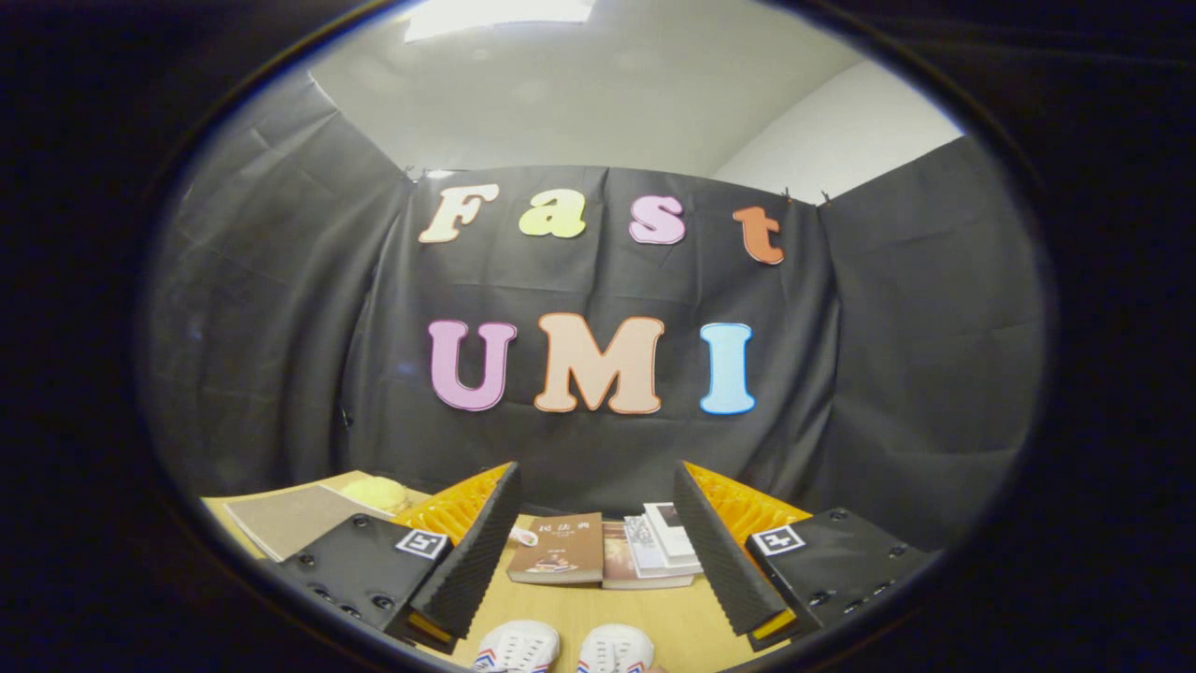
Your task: Open the storage box then place both shoes into the box .Put the left shoe in first, then the right shoe, with the right side of both shoes facing outward in a uniform manner.
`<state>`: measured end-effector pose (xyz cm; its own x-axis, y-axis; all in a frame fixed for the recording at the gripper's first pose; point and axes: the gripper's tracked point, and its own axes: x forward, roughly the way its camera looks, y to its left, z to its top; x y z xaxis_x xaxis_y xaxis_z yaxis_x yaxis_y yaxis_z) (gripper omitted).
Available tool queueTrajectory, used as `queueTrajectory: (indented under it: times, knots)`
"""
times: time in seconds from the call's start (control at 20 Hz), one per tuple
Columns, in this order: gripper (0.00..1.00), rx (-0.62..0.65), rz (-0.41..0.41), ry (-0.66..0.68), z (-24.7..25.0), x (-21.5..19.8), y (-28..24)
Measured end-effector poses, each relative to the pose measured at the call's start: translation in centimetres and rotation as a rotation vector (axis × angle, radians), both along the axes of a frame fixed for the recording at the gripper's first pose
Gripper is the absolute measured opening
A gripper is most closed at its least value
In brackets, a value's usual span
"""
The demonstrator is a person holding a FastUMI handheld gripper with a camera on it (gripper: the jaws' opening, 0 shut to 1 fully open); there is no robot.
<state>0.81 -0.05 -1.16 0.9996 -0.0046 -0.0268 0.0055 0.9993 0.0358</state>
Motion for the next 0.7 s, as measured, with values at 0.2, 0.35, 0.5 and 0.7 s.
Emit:
queueTrajectory:
  times: [0.2,0.35,0.5,0.7]
  knots:
    - [1.00,0.092,0.045,0.041,-1.1,0.1,1.3]
    - [1.00,0.164,0.112,0.095,-2.9,-0.3,3.0]
    - [1.00,0.286,0.176,0.176,-5.6,-0.8,4.8]
    - [0.99,0.466,0.224,0.300,-9.8,-1.9,6.9]
